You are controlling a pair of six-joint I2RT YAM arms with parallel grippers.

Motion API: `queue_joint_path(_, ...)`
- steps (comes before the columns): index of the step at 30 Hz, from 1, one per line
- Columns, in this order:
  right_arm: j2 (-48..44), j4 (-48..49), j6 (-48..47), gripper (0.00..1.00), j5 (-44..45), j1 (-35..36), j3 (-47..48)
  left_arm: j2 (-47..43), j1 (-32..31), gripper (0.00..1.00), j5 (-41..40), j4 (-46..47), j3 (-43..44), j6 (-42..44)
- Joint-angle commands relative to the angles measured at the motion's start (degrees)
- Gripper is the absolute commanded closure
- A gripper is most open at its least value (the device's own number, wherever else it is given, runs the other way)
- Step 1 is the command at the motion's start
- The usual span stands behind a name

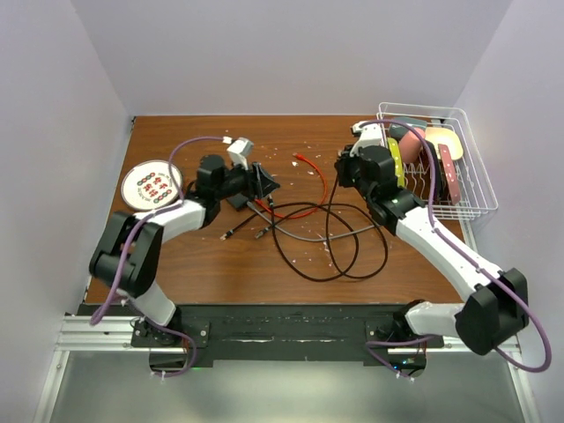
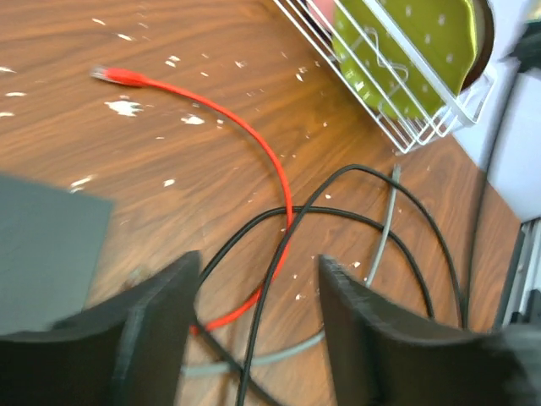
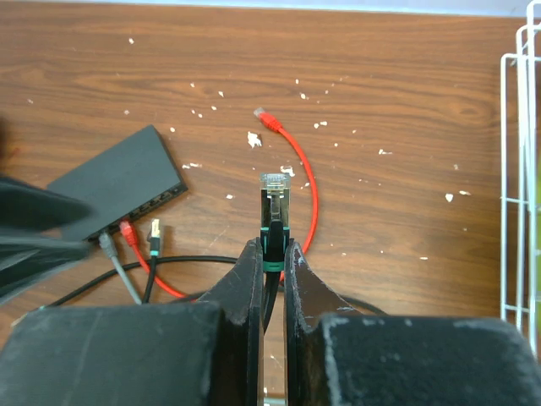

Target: Insert the plug into the switch port

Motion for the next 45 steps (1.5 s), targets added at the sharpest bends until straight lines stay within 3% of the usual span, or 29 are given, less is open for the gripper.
queue_joint_path(1, -5.5, -1.7, -0.8, 1.00, 0.3, -0.4, 1.5, 8.2, -3.4, 0.65, -2.7, -0.4, 6.6, 3.3)
queue_joint_path(3, -6.5, -2.6, -0.8, 1.00, -0.9, -0.5, 1.2, 11.3, -5.4, 0.86, -5.2, -1.1, 9.7, 4.2)
queue_joint_path(6, -7.9, -3.5, -1.2, 1.00, -1.6, -0.4, 0.7, 16.9, -7.4, 1.00, -9.8, -5.3, 13.8, 5.1)
queue_joint_path(17, -8.0, -4.0, -1.8, 1.00, -4.3, -0.5, 1.9, 18.3, -8.7, 1.00, -25.1, -14.1, 10.9, 3.9)
queue_joint_path(24, -1.6, -5.8, -2.6, 1.00, -12.3, -0.4, 7.4, 14.9, -8.7, 1.00, -26.8, -13.1, 3.2, 0.8)
queue_joint_path(35, 6.1, -4.5, -3.4, 1.00, -21.3, -0.3, 9.2, -2.7, -8.7, 1.00, -29.9, -4.4, -16.1, -4.5)
queue_joint_path(45, 15.6, -3.3, -3.0, 1.00, -26.9, 3.9, 10.5, -14.2, -8.7, 1.00, -33.1, -7.0, -22.8, -6.0)
